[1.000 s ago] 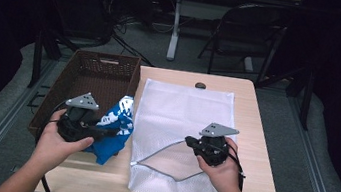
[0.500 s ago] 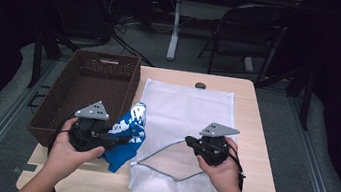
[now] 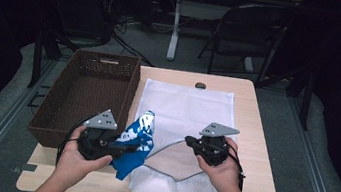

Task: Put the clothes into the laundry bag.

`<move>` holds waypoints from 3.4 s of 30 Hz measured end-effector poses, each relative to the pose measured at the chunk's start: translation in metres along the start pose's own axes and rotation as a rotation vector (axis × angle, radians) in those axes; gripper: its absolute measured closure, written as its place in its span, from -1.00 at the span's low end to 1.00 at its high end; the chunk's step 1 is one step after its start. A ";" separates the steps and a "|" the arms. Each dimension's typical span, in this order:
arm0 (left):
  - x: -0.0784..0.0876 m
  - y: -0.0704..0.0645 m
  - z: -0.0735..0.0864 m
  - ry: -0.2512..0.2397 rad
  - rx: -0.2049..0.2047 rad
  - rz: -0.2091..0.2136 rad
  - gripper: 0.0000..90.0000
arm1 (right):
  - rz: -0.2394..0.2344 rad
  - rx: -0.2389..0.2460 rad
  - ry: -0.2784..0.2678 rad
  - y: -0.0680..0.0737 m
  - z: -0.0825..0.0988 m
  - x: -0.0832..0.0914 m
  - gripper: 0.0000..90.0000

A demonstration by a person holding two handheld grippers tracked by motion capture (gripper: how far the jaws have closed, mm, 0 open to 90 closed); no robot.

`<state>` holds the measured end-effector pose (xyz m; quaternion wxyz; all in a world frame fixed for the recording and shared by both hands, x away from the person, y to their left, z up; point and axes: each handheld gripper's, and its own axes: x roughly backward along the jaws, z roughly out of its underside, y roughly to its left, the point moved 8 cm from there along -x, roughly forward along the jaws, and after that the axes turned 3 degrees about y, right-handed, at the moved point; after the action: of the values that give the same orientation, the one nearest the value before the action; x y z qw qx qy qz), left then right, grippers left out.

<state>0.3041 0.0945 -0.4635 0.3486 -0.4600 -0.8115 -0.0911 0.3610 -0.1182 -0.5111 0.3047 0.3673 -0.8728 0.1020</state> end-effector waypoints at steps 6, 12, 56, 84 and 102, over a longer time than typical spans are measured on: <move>-0.003 -0.007 0.004 -0.005 -0.015 0.006 0.42 | -0.002 -0.001 -0.003 0.000 0.000 0.000 0.98; -0.013 -0.014 0.009 -0.005 -0.015 0.027 0.42 | -0.001 0.002 -0.008 0.001 -0.001 0.000 0.98; -0.102 -0.046 0.043 0.036 -0.051 0.138 0.43 | 0.002 0.008 -0.018 0.001 -0.003 0.002 0.98; -0.131 -0.050 0.041 0.065 -0.020 0.147 0.43 | -0.002 0.018 -0.039 0.005 -0.008 0.008 0.98; -0.149 -0.039 0.040 0.091 0.027 0.085 0.42 | -0.002 0.030 -0.043 0.009 -0.008 0.011 0.98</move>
<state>0.3035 -0.0105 -0.5828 0.3949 -0.4847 -0.7757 -0.0862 0.3523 -0.1144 -0.4974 0.2805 0.3750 -0.8771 0.1066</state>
